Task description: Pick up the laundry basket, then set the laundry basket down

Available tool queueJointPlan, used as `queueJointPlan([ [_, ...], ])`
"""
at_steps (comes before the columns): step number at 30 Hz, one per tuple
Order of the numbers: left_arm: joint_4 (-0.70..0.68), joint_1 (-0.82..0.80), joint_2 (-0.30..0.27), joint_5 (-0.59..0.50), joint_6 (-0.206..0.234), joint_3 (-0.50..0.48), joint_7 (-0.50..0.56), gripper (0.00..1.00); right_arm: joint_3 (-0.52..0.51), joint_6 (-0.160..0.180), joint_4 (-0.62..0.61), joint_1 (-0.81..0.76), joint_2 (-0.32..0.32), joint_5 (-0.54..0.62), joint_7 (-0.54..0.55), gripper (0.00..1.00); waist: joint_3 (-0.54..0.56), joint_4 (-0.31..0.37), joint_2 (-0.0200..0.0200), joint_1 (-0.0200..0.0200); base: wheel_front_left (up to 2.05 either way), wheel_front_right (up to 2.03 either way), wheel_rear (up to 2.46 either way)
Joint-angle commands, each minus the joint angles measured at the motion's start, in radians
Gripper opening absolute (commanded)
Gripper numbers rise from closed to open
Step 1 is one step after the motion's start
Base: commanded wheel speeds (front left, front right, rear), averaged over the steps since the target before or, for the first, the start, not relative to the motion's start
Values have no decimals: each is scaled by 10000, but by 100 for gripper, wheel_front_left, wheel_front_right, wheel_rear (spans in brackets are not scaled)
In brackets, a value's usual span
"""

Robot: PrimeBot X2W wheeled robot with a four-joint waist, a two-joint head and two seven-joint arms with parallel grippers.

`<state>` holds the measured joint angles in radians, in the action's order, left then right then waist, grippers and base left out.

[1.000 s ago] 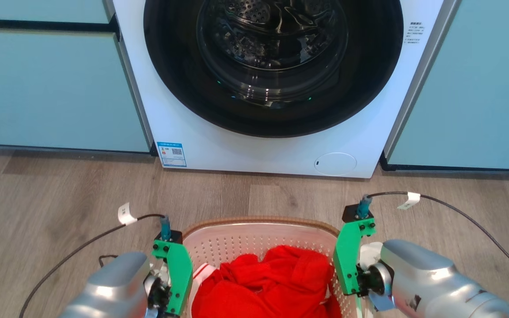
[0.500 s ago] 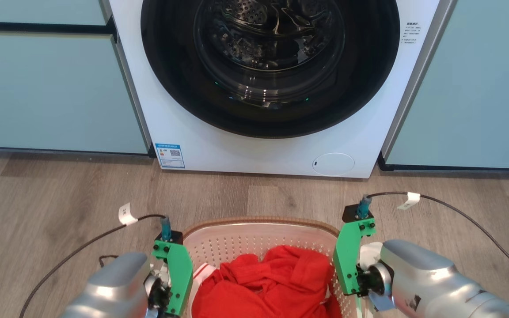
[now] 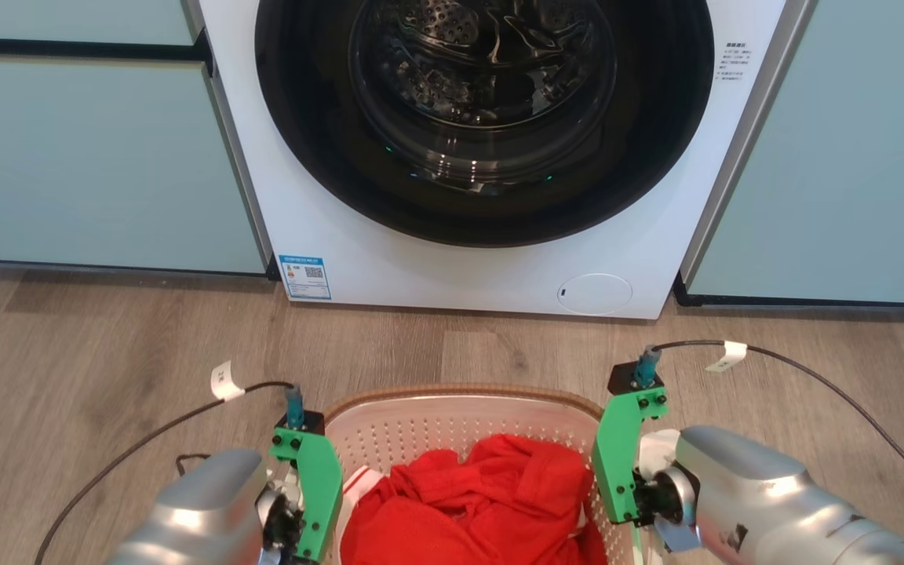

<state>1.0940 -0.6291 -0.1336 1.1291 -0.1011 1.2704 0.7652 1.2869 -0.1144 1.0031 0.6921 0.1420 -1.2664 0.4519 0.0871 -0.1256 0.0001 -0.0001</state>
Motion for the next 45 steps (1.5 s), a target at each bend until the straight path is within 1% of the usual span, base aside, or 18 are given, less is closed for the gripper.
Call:
queueJointPlan([
  [1,-323,-388,198,-121,-295,95,49,0,-67,-163,-517,606,-380,160,-180,0,1,0,-1,1,0,0,0],
  [38,-197,-409,211,-108,-295,98,102,0,-67,-163,-485,623,-383,-11,-225,0,-39,-48,-1,1,0,0,0],
  [41,-180,-411,231,-120,-295,98,60,0,-67,-163,-485,614,-382,-21,-256,0,-108,-55,-1,1,0,0,0],
  [45,-78,-538,282,-155,-295,98,-171,0,-67,-163,-571,704,-314,36,-372,0,-503,-7,-1,1,0,0,0],
])
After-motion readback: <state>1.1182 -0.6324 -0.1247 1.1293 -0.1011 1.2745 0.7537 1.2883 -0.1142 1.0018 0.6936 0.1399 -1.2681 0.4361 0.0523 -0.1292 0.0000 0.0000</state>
